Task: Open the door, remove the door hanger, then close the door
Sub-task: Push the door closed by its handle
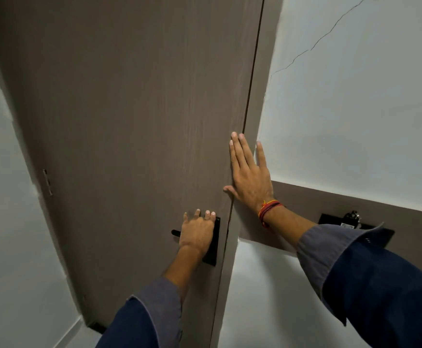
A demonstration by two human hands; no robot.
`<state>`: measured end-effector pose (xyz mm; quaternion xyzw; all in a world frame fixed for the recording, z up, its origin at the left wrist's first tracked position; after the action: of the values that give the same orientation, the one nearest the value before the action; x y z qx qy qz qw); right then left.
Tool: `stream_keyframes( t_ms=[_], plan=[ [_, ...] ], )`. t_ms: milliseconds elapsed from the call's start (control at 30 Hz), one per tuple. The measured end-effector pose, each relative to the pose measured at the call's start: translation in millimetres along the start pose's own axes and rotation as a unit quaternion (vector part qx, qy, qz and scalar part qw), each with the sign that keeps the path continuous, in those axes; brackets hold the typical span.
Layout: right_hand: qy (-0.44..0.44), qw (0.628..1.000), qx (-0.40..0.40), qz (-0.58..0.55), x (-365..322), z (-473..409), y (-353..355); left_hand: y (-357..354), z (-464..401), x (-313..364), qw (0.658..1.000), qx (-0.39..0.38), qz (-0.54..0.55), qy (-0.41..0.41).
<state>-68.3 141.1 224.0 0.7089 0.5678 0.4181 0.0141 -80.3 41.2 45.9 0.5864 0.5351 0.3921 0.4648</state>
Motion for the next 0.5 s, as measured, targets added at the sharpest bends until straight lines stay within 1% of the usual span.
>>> stream_keyframes(
  t_ms=[200, 267, 367, 433, 500],
  plan=[
    [-0.023, 0.998, -0.027, 0.056, -7, -15, -13, -11, -21, -1, 1.0, -0.012, 0.02, 0.005],
    [-0.033, 0.996, -0.051, 0.06, -7, -19, -17, -13, -25, 1, 0.999, -0.018, 0.027, 0.005],
    [-0.039, 0.996, -0.055, 0.053, -9, -21, -17, -14, -27, 2, 1.0, -0.009, 0.02, 0.0],
    [-0.04, 0.997, -0.047, 0.045, -8, -19, -12, -13, -26, 1, 1.0, -0.016, 0.026, 0.004],
    [-0.036, 0.998, -0.053, 0.014, -6, -20, -9, -8, -26, 0, 0.999, -0.031, 0.032, 0.011]
  ],
)
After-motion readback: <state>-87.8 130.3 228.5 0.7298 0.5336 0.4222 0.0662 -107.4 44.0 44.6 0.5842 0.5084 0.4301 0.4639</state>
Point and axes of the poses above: each hand's wrist, its own z-axis away from the middle knuckle, its own y-axis out of the back of the hand, x = y × z, the point moved 9 cm from there along -z, towards the middle knuckle
